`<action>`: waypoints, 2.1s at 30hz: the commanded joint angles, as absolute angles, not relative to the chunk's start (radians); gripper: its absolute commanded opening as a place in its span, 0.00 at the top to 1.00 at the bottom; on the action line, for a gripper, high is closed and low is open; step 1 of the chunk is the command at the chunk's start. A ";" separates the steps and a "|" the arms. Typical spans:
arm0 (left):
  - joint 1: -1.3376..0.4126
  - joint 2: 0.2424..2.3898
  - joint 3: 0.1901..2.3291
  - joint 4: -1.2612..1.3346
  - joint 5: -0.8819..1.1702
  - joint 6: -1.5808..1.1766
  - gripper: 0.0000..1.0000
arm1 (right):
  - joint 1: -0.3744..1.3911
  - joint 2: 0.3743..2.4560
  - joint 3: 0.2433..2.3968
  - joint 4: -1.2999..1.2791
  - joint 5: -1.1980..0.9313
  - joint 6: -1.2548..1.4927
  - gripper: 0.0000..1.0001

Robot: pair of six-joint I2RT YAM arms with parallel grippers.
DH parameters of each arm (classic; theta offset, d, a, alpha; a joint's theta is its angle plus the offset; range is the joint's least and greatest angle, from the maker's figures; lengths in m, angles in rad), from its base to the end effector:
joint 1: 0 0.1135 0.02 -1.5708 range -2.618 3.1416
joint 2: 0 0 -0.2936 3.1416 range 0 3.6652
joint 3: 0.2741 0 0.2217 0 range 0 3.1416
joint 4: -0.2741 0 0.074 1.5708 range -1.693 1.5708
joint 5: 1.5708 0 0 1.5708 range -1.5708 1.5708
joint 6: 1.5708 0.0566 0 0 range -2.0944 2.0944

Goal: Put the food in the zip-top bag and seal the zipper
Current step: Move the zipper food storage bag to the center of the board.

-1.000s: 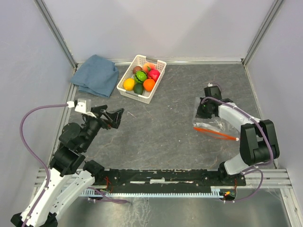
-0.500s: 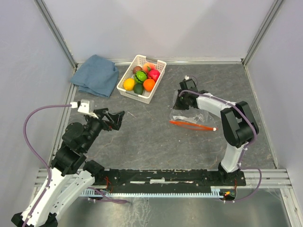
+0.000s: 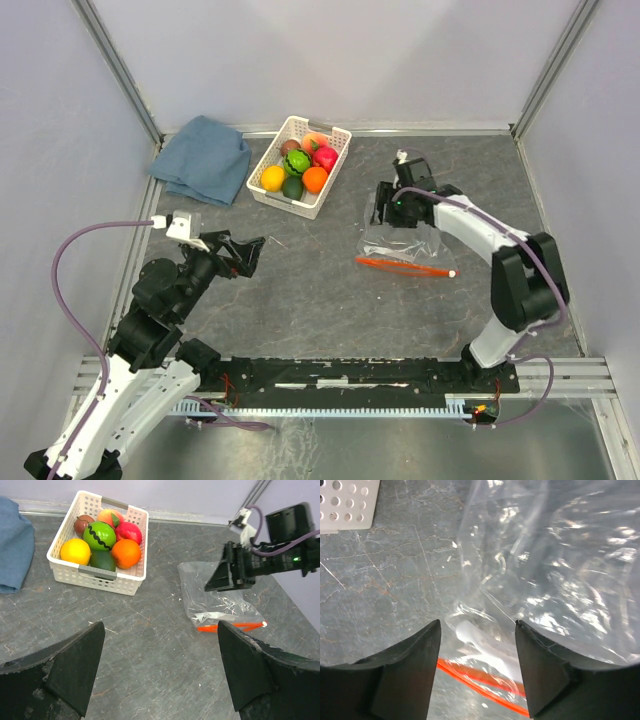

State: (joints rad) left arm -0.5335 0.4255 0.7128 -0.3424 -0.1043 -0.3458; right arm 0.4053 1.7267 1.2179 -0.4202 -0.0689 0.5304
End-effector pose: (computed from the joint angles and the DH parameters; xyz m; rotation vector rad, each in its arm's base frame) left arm 0.0636 -0.0307 0.3455 0.0738 1.6566 -0.5889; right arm 0.3287 0.1453 0.2475 0.1308 2.5570 0.4625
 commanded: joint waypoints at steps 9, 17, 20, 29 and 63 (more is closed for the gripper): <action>-0.525 0.439 0.707 -0.318 -0.071 -0.317 0.00 | 0.082 1.455 0.986 -0.516 -0.084 0.359 0.13; -0.527 0.444 0.706 -0.318 -0.064 -0.315 0.01 | 0.021 1.465 0.897 -0.505 -0.097 0.352 0.03; -0.527 0.448 0.706 -0.317 -0.058 -0.314 0.01 | 0.021 1.469 0.860 -0.477 -0.163 0.366 0.01; -0.526 0.447 0.706 -0.316 -0.055 -0.317 0.00 | 0.038 1.414 0.754 -0.395 -0.351 0.464 0.01; -0.526 0.633 0.626 -0.235 0.008 -0.645 0.00 | 0.801 1.276 0.939 -0.533 0.397 0.154 0.01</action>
